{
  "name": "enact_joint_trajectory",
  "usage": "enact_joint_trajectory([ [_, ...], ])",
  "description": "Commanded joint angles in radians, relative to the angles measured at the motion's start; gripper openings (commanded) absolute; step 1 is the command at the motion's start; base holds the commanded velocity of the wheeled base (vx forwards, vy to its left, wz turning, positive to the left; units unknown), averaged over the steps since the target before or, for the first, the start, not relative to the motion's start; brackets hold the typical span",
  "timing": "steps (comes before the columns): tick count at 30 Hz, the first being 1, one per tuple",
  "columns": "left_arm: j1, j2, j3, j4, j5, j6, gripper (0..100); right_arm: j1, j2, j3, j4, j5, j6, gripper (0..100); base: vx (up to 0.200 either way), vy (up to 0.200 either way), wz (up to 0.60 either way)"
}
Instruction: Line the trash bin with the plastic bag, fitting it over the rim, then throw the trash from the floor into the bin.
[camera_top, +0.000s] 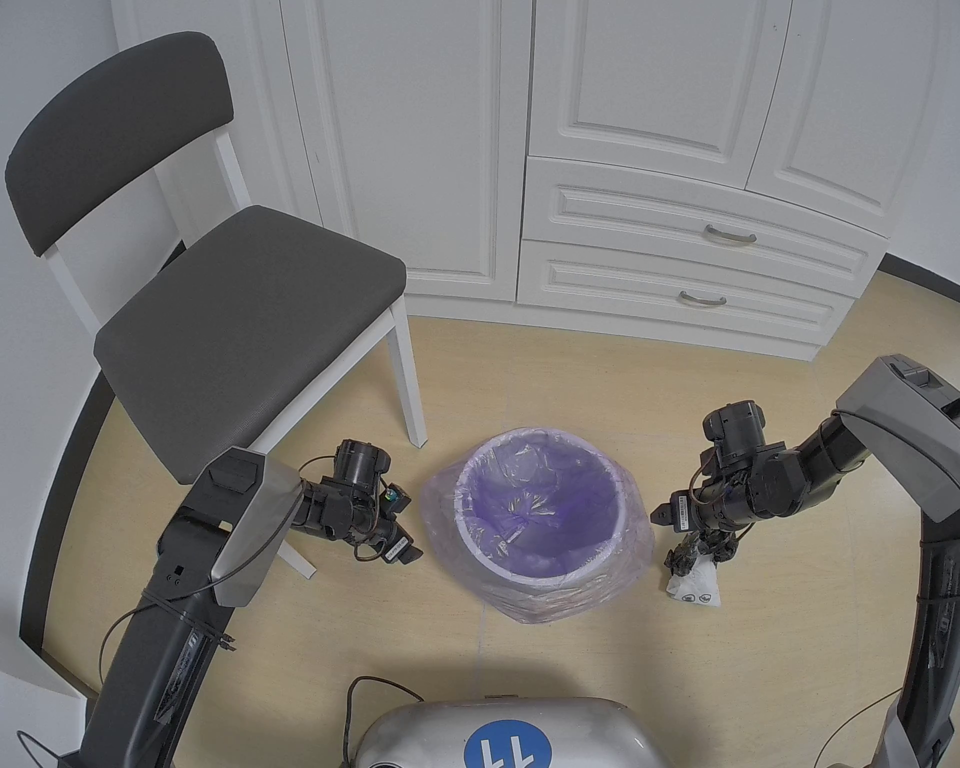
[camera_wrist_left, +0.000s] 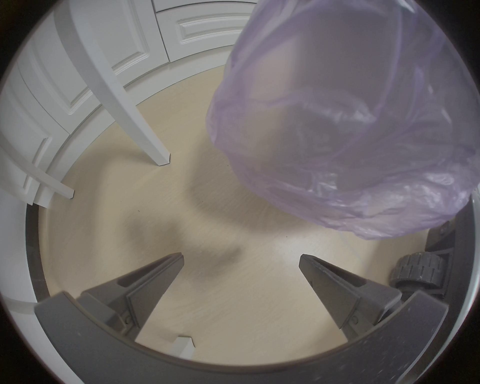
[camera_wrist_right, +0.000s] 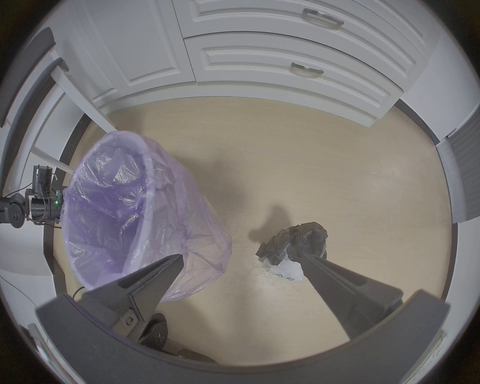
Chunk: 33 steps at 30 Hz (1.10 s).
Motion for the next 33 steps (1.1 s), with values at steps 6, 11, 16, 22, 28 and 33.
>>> enact_joint_trajectory([
  [6, 0.03, 0.0, 0.056, -0.042, -0.076, -0.004, 100, -0.015, -0.012, 0.019, -0.004, 0.003, -0.003, 100, 0.0, 0.0, 0.0],
  [11, 0.025, -0.154, 0.276, -0.131, -0.22, 0.089, 100, -0.015, -0.019, 0.044, -0.027, 0.039, -0.023, 100, 0.0, 0.0, 0.0],
  [16, -0.003, -0.22, 0.361, -0.192, -0.229, 0.073, 100, -0.012, -0.019, 0.05, -0.029, 0.039, -0.029, 100, 0.0, 0.0, 0.0],
  [22, -0.043, -0.258, 0.426, -0.223, -0.235, 0.073, 100, -0.012, -0.019, 0.048, -0.029, 0.04, -0.029, 100, 0.0, 0.0, 0.0],
  [28, -0.105, -0.23, 0.381, -0.329, -0.235, 0.007, 100, -0.012, -0.026, 0.05, -0.032, 0.04, -0.029, 100, 0.0, 0.0, 0.0],
  [33, -0.115, -0.22, 0.374, -0.345, -0.234, -0.013, 100, -0.014, -0.029, 0.05, -0.038, 0.042, -0.029, 100, 0.0, 0.0, 0.0],
])
